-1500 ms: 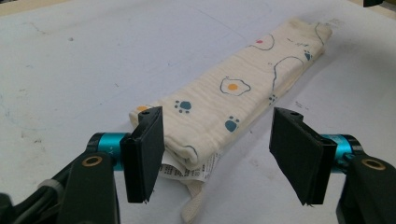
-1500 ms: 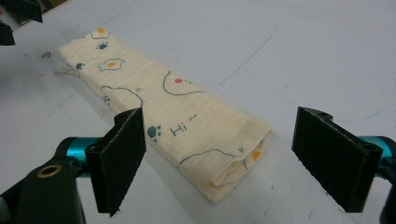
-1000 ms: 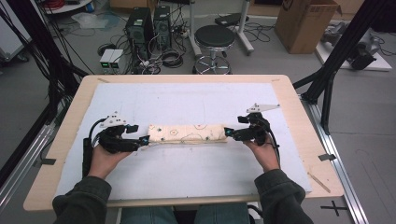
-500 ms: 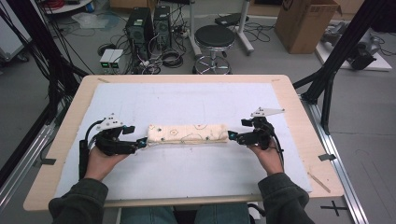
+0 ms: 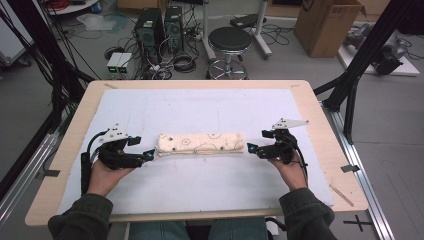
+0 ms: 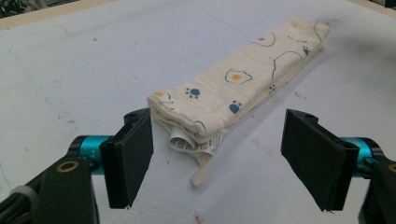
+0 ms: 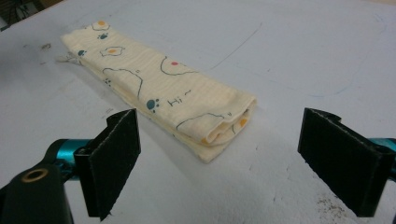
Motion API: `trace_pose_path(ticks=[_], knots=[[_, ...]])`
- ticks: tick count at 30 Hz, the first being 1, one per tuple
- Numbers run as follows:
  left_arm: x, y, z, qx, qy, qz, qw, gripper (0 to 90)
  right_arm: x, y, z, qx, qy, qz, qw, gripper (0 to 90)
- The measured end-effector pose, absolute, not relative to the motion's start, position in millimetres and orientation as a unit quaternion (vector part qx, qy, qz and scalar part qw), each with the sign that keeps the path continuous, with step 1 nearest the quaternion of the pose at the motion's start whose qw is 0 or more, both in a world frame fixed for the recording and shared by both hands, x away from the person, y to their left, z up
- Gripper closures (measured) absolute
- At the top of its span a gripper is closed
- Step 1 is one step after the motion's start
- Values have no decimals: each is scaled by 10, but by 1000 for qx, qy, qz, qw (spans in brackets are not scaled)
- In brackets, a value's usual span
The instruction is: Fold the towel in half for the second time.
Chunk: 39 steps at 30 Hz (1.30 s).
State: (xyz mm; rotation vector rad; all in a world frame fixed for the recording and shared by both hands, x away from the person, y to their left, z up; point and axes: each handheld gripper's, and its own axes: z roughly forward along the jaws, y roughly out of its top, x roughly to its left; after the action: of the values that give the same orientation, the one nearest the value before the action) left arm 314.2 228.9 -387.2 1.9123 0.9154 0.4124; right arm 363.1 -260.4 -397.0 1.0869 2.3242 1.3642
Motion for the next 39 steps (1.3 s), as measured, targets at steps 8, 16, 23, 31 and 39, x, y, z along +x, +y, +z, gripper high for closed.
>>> trace_pose_path(ticks=[8,16,23,31,39], knots=[[3099,2299,-3892,781,373,170,470,257,3579,-2650,-3993,371,795,465,119,124],[3054,2319,-3929,782,373,169,471,256,3513,-2706,-4011,373,793,467,119,124],[3017,2333,-3962,783,373,170,469,254,3473,-2742,-4053,371,794,466,122,124],[2969,2335,-4006,782,372,170,470,250,3416,-2781,-4101,375,794,463,120,123],[2938,2345,-4044,782,373,171,469,249,3359,-2823,-4147,377,795,460,121,123]])
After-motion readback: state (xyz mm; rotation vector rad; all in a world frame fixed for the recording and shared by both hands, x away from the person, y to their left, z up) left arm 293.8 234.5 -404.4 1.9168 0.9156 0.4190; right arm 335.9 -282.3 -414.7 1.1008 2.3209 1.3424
